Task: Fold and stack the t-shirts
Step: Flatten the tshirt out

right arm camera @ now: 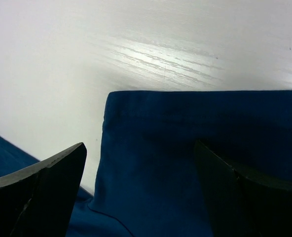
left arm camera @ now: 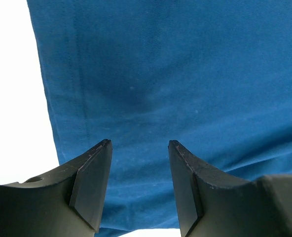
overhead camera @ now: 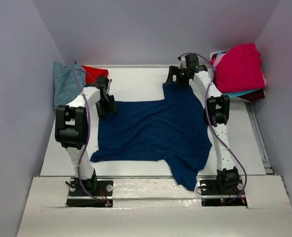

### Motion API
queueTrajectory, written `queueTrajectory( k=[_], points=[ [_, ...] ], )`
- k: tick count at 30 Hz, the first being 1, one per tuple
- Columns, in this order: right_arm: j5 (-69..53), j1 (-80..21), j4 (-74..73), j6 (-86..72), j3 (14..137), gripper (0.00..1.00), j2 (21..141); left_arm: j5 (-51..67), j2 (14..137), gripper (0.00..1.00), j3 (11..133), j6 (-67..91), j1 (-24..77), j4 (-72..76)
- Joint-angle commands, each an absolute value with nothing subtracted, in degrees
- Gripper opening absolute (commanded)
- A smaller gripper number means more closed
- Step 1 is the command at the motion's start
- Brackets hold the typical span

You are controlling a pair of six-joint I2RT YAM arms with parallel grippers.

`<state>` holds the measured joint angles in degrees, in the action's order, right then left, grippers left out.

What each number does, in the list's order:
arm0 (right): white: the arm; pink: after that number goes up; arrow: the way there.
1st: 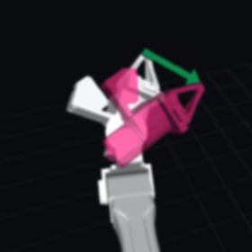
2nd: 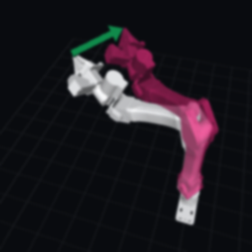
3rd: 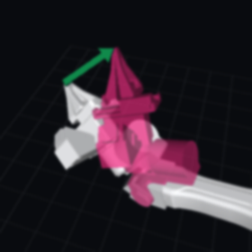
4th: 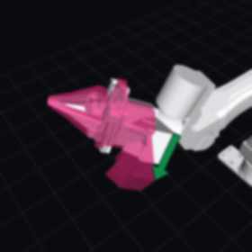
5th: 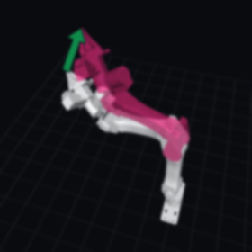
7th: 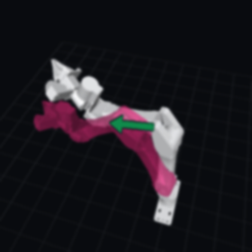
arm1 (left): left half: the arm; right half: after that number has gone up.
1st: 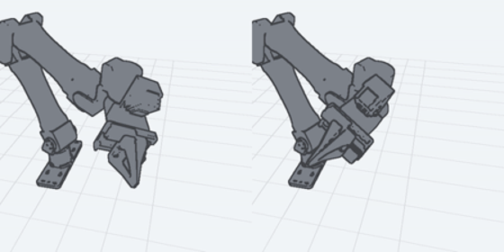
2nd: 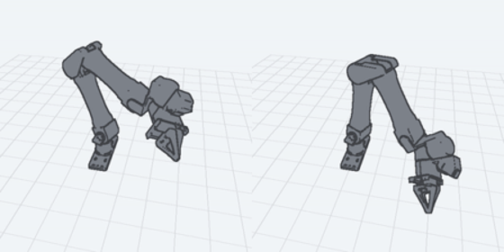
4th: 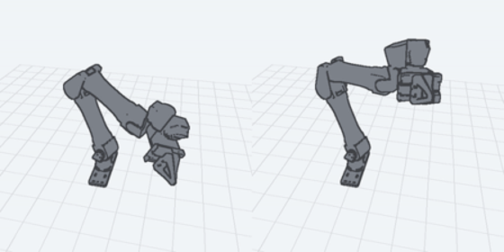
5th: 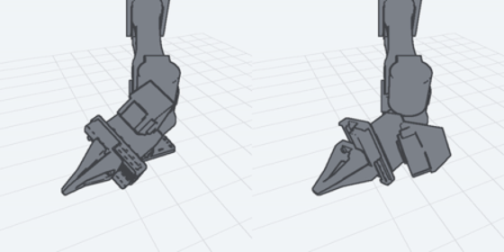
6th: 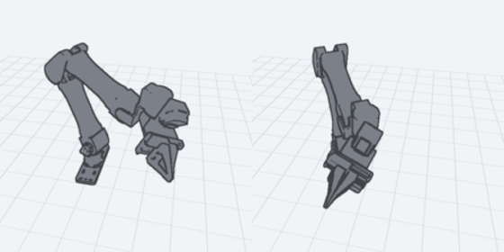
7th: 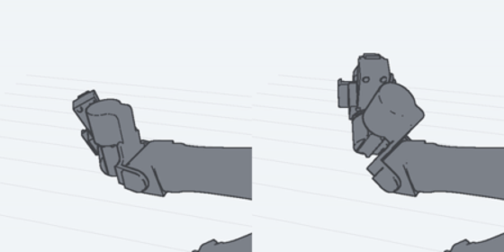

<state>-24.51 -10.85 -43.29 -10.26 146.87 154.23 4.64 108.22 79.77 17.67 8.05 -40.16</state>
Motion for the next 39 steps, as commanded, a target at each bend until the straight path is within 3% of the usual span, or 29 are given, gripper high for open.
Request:
queueTrajectory(
  k=[1,11,25,39],
  points=[
    [-26.10,-11.07,-42.99,-9.84,145.99,0.98,158.82,7.47,107.40,0.61,81.13,17.93,8.26,-41.05],
    [-25.23,-11.07,-37.36,-10.55,143.09,1.00,154.17,6.42,107.93,0.61,81.74,18.02,8.26,-40.43],
    [-14.15,-11.07,-35.95,-17.57,128.59,1.00,134.83,-2.19,109.68,0.61,88.33,20.22,8.26,-38.67],
    [-16.35,-11.07,-39.64,-20.66,124.54,1.00,130.25,-1.85,118.03,0.62,92.63,21.71,4.05,-36.83]
  ],
)
